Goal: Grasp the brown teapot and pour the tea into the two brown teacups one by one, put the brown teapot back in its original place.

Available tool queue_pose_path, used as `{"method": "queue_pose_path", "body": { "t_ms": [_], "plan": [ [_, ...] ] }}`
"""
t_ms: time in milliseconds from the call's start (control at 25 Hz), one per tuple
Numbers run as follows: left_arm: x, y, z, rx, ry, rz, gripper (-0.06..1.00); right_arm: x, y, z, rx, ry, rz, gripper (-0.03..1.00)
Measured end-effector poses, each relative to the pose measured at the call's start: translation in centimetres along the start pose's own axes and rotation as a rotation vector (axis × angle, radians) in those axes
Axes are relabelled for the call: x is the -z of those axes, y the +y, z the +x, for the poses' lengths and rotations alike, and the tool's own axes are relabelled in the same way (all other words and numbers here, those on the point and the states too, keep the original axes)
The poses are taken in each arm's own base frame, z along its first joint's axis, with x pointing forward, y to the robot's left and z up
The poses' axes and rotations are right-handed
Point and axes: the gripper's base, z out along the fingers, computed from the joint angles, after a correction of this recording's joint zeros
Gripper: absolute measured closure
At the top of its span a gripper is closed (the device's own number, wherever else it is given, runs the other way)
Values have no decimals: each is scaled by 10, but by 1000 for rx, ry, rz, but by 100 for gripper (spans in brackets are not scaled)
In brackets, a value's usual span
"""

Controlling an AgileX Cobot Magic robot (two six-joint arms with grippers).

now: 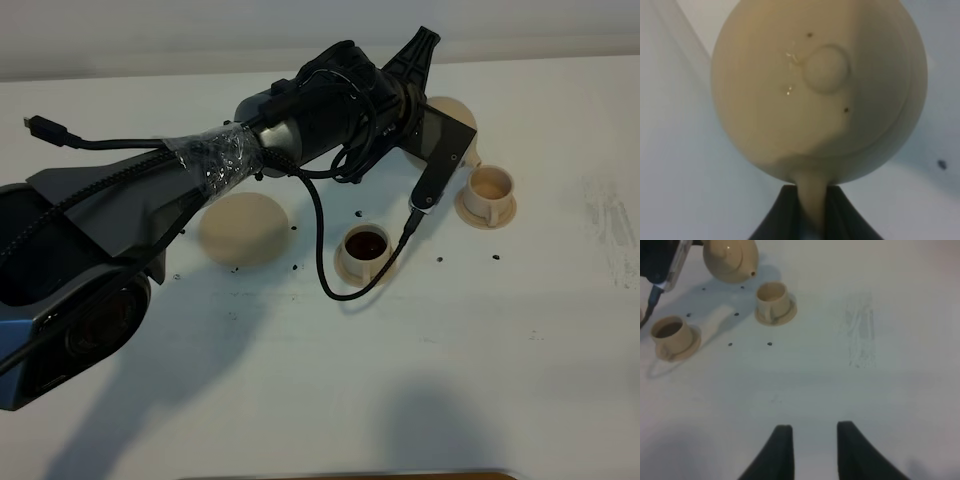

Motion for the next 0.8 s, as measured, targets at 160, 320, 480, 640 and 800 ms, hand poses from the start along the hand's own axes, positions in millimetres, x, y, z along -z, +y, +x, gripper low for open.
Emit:
{"method": "queue_pose_path", "body": {
  "t_ms": [160,320,480,640,800],
  "plan": [
    [0,2,0,-14,-3,-27,86,0,0,0,0,0,0,73],
    [1,5,-3,-41,-2,-53,86,0,0,0,0,0,0,73],
    [-1,4,-9,-76,-6,-69,86,0,0,0,0,0,0,73],
    [-3,3,-13,-109,-4,-77,86,0,0,0,0,0,0,73],
    [-3,6,-14,-149,6,-104,86,0,0,0,0,0,0,73]
  ]
}}
